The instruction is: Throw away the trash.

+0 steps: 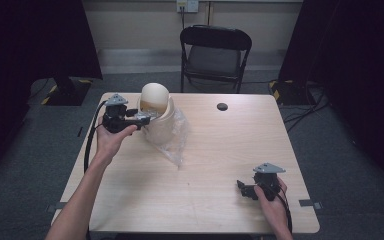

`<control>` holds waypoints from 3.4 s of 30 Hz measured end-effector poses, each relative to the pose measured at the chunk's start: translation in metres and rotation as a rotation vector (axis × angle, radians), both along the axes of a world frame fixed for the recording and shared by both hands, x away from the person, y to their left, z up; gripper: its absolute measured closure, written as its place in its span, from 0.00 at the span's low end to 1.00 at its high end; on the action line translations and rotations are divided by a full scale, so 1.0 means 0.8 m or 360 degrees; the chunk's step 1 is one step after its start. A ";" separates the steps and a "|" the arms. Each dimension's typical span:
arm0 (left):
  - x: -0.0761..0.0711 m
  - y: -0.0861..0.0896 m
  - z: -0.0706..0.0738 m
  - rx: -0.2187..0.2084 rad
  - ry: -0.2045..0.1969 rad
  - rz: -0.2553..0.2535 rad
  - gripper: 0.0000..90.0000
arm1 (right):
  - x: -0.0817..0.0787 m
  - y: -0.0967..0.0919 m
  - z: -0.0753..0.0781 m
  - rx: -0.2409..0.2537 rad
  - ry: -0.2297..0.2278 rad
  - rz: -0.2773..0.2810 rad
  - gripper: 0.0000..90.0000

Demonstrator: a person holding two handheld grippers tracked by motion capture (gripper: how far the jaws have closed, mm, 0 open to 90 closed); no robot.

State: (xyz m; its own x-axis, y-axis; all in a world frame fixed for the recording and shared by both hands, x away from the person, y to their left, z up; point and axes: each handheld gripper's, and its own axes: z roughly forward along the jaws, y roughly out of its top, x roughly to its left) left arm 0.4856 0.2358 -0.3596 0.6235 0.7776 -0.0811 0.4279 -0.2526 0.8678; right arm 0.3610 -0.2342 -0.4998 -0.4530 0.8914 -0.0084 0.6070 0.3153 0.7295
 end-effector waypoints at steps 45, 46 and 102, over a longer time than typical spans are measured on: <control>0.029 -0.011 0.000 -0.0130 0.0014 -0.0033 0.18 | 0.000 0.000 0.000 0.0001 0.0000 0.0004 0.12; 0.026 -0.010 0.001 -0.0133 0.0008 -0.0032 0.18 | 0.000 0.000 0.000 0.0001 0.0000 0.0003 0.12; -0.157 0.077 -0.134 0.0140 0.0221 0.0120 0.18 | 0.000 0.000 0.000 -0.0001 0.0000 0.0002 0.12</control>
State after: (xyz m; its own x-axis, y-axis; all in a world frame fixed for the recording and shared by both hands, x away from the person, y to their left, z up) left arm 0.3600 0.2972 -0.4668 0.5506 0.8297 -0.0919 0.5628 -0.2876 0.7749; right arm 0.3611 -0.2342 -0.4998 -0.4542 0.8909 -0.0088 0.6064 0.3163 0.7295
